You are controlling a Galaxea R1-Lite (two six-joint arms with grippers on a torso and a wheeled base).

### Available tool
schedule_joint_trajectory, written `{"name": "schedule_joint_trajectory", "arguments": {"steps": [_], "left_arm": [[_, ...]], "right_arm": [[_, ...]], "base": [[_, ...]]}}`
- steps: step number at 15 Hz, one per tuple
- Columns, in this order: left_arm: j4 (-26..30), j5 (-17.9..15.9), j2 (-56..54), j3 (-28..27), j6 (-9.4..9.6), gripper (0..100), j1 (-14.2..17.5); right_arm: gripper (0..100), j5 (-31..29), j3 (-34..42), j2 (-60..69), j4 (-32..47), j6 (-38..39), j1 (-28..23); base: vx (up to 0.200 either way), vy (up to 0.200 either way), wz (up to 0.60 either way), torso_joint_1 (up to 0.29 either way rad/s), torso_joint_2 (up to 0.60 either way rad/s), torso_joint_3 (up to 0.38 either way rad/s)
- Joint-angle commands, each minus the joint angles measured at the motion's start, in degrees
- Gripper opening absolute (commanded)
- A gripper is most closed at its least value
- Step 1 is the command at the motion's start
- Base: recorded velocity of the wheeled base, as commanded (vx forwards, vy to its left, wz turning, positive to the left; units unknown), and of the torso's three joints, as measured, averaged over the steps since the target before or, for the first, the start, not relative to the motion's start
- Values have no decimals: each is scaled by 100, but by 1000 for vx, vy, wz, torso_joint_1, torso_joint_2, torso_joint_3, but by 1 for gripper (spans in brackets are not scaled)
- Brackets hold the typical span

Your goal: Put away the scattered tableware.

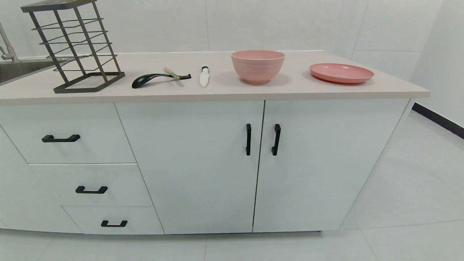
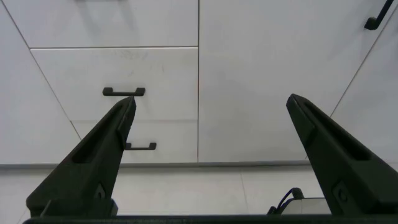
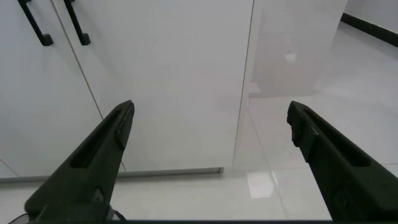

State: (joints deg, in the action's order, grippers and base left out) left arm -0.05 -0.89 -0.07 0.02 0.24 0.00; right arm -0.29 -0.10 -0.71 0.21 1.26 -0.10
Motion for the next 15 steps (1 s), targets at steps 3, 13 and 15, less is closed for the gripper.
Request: {"name": "schedule_joint_trajectory", "arguments": {"steps": [3,13,15], "left_arm": [[-4,1,7,-2,2,100,0],[-4,1,7,-2,20,100,0],[-4,1,7,-2,11,100,0]], "right_arm": [[100,-23,-421,0,-812,6,-17],[100,1769,-1722,-1476,392,-126,10],[100,2279,-1739,-2258,348,-249,19]], "base": [[0,0,0,0,0,0],[0,0,0,0,0,0],[0,0,0,0,0,0]]}}
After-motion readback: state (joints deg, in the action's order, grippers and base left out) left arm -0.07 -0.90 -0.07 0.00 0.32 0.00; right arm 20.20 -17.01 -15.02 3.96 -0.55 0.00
